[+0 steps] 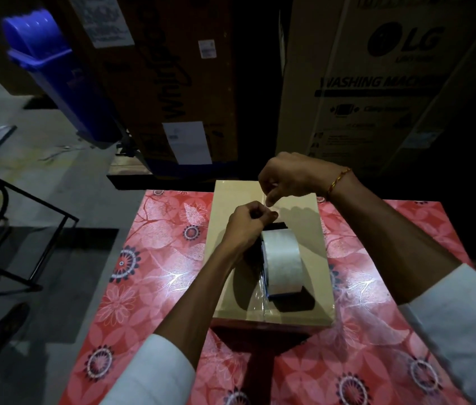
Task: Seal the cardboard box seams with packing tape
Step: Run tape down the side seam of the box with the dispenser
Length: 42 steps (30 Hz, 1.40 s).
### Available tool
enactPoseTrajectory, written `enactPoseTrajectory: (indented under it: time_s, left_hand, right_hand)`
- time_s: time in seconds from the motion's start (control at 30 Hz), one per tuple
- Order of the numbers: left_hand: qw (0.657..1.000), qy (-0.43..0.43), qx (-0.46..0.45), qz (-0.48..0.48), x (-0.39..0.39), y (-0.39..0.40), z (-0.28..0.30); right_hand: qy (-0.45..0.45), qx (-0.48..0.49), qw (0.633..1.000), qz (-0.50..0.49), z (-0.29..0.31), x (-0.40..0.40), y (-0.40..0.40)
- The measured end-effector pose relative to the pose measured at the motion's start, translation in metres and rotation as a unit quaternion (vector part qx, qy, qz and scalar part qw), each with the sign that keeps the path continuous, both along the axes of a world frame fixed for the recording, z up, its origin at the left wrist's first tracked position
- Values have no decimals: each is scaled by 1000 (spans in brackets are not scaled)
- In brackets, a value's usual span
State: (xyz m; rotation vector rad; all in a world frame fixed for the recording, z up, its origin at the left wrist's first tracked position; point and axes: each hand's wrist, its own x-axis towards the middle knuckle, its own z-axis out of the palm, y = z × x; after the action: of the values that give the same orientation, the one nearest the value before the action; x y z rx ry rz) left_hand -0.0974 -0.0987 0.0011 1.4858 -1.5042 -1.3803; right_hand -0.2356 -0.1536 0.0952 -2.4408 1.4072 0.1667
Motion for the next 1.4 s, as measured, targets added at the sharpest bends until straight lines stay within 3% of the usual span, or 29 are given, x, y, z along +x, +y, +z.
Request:
enactPoseTrajectory:
  time_s: [0.07, 0.13, 0.2, 0.3, 0.5, 0.6, 0.73, 1.2, 1.4]
  left_hand:
    - [1000, 3, 11, 2, 1, 0, 0]
    - [1000, 3, 12, 9, 2, -2, -2]
    - [1000, 12, 16, 21, 2, -1, -3]
    - [999, 26, 30, 29, 4, -1, -3]
    - [999, 37, 26, 9, 6, 2, 4]
    - [999, 39, 33, 3, 6, 2, 5]
    - [999, 38, 38, 2, 9, 1, 3]
    - [997, 70, 9, -28, 18, 1, -2]
    - [997, 61, -3, -39, 21, -1, -2]
  right_hand:
    - [7, 21, 1000, 4, 5, 0, -1]
    - [-41, 71, 997, -7, 8, -2, 0]
    - [-179, 125, 975, -48, 10, -9, 3]
    - [-346, 125, 923, -113, 1, -26, 9]
    - [-319, 173, 917, -168, -66, -48, 40]
    - [-356, 136, 908, -173, -83, -46, 49]
    - [-403, 98, 893, -173, -85, -40, 50]
    - [-472, 161, 824, -267, -76, -27, 41]
    - [-473, 171, 817, -281, -73, -23, 34]
